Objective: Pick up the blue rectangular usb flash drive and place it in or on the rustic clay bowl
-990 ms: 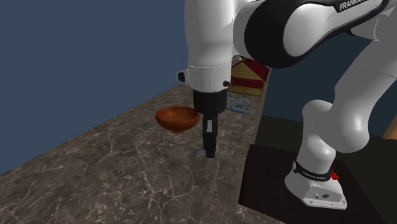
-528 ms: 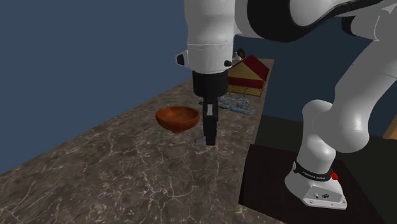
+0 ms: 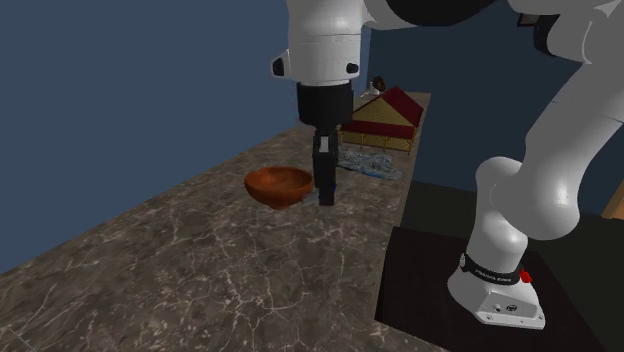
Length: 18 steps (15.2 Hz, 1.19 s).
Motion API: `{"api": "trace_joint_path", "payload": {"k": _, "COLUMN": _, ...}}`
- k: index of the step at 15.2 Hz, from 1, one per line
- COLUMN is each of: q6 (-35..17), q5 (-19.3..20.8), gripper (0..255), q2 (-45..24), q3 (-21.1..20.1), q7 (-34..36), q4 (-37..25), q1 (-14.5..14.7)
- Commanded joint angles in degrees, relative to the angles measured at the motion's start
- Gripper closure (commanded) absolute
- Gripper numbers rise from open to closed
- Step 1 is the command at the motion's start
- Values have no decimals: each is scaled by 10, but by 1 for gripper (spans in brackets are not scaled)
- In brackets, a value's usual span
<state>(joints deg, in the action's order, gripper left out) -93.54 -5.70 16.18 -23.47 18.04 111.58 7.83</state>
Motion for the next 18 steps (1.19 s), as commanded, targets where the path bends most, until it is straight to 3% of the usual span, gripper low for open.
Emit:
{"api": "trace_joint_path", "payload": {"k": 1, "q6": 1, "q5": 8, "gripper": 255, "q2": -9, "q3": 15, "q7": -23, "q4": -8, "q1": -10}}
{"api": "trace_joint_path", "payload": {"k": 9, "q6": 2, "q5": 44, "gripper": 255, "q2": -71, "q3": 69, "q7": -111, "q4": -66, "q1": -54}}
{"api": "trace_joint_path", "payload": {"k": 16, "q6": 12, "q5": 71, "gripper": 255, "q2": -152, "q3": 108, "q7": -181, "q4": -156, "q1": -89}}
{"api": "trace_joint_path", "payload": {"k": 18, "q6": -4, "q5": 71, "gripper": 255, "q2": -150, "q3": 108, "q7": -181, "q4": -138, "q1": -90}}
